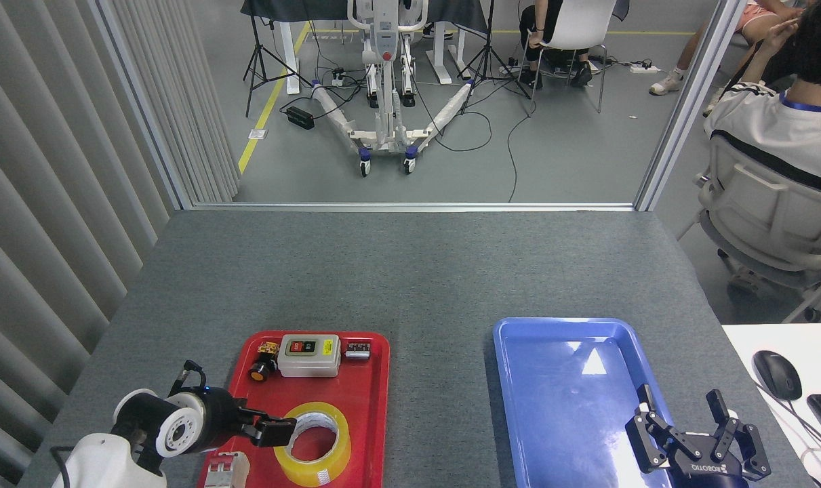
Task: Place and move tape with both arms
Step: 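Grasp the yellow tape roll with the left gripper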
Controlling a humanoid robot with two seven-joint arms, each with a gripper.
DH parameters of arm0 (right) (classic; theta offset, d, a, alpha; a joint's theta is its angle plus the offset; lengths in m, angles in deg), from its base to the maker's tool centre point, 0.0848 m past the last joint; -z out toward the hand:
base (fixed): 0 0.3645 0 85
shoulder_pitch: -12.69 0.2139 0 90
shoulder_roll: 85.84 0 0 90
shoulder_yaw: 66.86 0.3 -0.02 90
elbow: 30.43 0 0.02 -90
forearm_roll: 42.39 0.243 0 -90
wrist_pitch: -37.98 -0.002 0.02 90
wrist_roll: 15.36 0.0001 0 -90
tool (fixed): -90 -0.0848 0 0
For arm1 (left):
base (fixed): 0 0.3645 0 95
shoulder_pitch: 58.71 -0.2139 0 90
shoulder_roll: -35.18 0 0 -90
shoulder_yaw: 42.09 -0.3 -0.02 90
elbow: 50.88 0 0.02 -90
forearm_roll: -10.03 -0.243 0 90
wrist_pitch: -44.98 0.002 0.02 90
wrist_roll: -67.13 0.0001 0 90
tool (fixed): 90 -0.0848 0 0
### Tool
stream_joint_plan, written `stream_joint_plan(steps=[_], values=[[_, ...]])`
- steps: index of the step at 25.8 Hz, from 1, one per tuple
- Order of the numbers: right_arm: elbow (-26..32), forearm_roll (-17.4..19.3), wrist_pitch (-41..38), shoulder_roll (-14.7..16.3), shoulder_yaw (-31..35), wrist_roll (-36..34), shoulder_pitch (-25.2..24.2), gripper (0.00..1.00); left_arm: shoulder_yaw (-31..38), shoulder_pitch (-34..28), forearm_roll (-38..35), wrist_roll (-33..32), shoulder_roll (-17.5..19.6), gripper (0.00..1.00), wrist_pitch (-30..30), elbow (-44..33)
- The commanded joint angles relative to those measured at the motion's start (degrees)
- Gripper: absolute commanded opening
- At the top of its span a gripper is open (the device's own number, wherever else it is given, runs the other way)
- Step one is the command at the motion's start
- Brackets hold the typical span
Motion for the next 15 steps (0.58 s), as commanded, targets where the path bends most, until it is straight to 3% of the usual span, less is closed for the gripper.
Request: stream_joint_plan(steps=[1,6,13,15], values=[[0.0,0.0,0.0,0.2,-0.1,0.0,0.0,1.0,-1.2,1.6,-0.7,-2.1,-0.8,1.0,0.0,2.9],[0.0,0.0,0.1,0.4,0.1,0.0,0.1,1.0,-2.9,5.1,-1.9,-2.5,-4.0,1.0,0.0,8.3],[0.0,0.0,0.4,0.7,0.1,0.0,0.0,1.0,-2.9,5.7,-4.7,-2.5,-4.9,0.99,0.8,9.9],[0.0,0.0,0.3,0.6,0.1,0.0,0.0,1.0,-2.9,5.8,-5.4,-2.4,-5.3,0.93,0.8,11.1]])
